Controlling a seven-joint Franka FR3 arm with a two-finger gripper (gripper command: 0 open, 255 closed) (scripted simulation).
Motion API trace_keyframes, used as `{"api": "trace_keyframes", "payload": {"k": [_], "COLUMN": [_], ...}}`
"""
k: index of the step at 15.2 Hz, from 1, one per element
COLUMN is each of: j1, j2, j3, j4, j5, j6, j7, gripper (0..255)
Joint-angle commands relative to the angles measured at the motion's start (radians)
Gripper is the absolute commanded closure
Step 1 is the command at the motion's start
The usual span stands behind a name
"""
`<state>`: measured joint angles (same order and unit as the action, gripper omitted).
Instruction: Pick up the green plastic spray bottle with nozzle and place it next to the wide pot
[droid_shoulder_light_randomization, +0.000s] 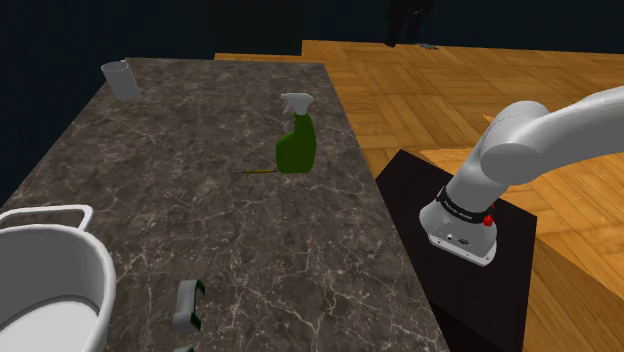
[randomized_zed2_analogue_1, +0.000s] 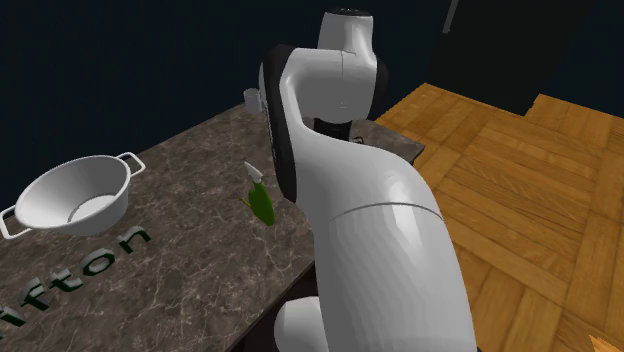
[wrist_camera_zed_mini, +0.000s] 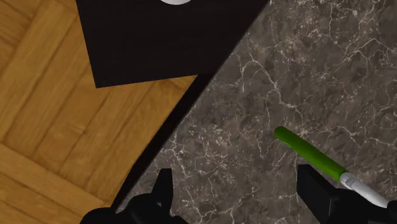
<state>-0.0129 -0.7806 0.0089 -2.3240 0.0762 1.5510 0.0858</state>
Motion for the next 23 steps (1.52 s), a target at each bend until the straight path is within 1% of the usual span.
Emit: {"api": "trace_keyframes", "payload": {"k": [1,9,18,23], "j1": [0.0,0.126,0.252,0.259], "j2": [0.0,0.189,0.395,0.417], "j3": [0.0,0.059,0.143,0.153], "j4": [0.0,0.015,0.069,0.029], "j5": [0.0,0.035,0.059,0.062], "j6": [0.0,0.198,0.378,0.44], "j7": [0.0,-0.164,-0.339,-0.347], "gripper": [0,0,0,0]}}
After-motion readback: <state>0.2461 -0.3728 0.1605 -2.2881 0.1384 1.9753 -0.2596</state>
